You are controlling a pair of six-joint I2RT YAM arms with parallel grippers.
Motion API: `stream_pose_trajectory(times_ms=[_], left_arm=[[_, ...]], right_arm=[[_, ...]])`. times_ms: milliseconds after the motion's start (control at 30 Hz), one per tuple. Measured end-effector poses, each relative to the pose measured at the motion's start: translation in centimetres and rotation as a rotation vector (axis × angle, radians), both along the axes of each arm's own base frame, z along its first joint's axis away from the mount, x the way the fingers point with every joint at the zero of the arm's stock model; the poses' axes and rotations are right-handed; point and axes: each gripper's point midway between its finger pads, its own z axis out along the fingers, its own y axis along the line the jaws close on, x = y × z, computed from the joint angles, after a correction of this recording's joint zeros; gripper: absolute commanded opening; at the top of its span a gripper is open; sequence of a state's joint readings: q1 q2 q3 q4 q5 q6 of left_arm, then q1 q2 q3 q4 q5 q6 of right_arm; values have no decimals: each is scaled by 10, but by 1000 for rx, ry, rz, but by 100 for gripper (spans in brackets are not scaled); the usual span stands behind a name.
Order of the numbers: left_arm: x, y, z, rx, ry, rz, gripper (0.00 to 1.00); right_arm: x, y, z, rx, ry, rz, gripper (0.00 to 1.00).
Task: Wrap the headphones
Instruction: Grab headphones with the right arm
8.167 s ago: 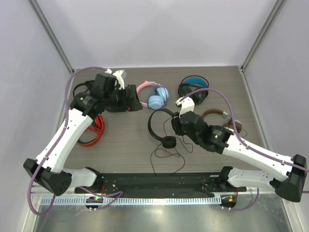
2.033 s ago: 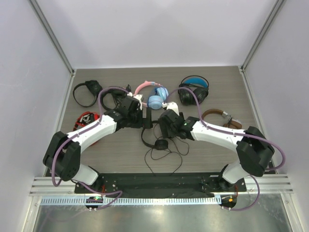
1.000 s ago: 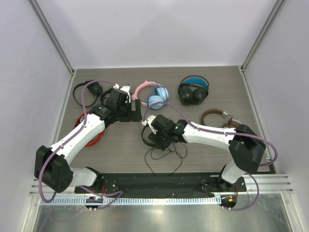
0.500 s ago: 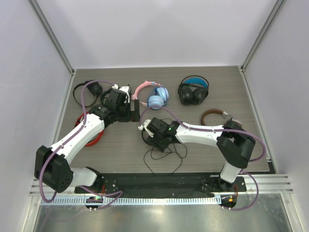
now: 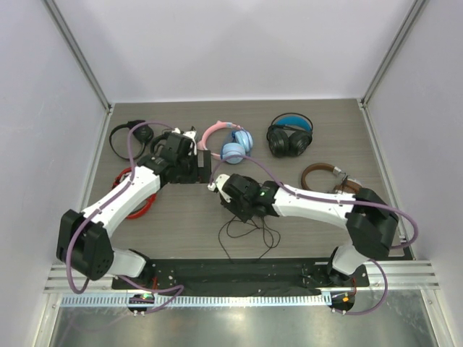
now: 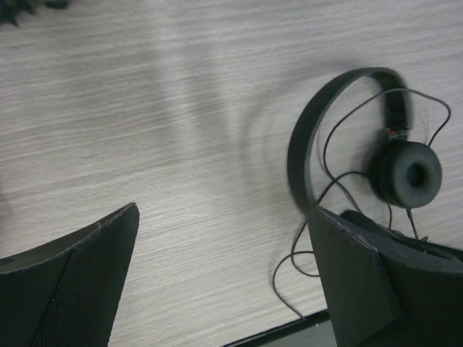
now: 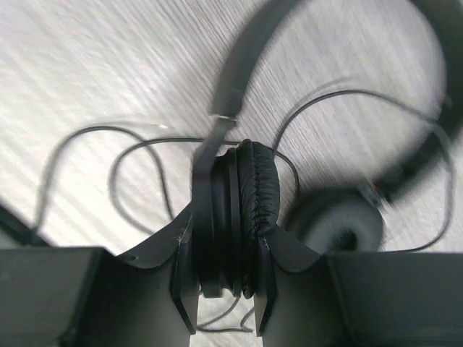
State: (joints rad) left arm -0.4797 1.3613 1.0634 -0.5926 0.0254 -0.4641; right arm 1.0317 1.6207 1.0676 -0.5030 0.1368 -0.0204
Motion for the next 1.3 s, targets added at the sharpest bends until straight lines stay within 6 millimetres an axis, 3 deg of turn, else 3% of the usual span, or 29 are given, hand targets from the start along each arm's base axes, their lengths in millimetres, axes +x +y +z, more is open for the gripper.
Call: stream_pose_trajectory(times_ms=[267, 467, 667, 833, 1033, 1067, 1100, 1167, 1300], left_arm=[[5, -18, -2, -44, 65, -51, 99], [6, -31, 14, -91, 67, -111, 96], [1, -38, 8, -100, 130, -152, 95], [-3, -31, -2, -67, 172, -132, 96], [6, -7, -9, -38, 185, -46, 96], [8, 1, -11, -32, 193, -20, 96], [10, 6, -11, -31, 194, -2, 96], [13, 16, -12, -25, 198, 33, 97], [14, 26, -11, -18, 194, 63, 97]], right_arm=[[-14, 9, 61, 137, -88, 116, 1], [-13, -1, 84, 153, -181, 194, 1], [-4, -8, 84, 96, -236, 201, 1], [-14, 4, 64, 67, -201, 207, 5], [-62, 33, 19, 14, -110, 263, 34], [-68, 36, 13, 7, -97, 258, 50], [-71, 36, 9, 1, -89, 250, 52], [-71, 36, 7, 0, -86, 215, 99], [-62, 33, 17, 22, -126, 135, 100]])
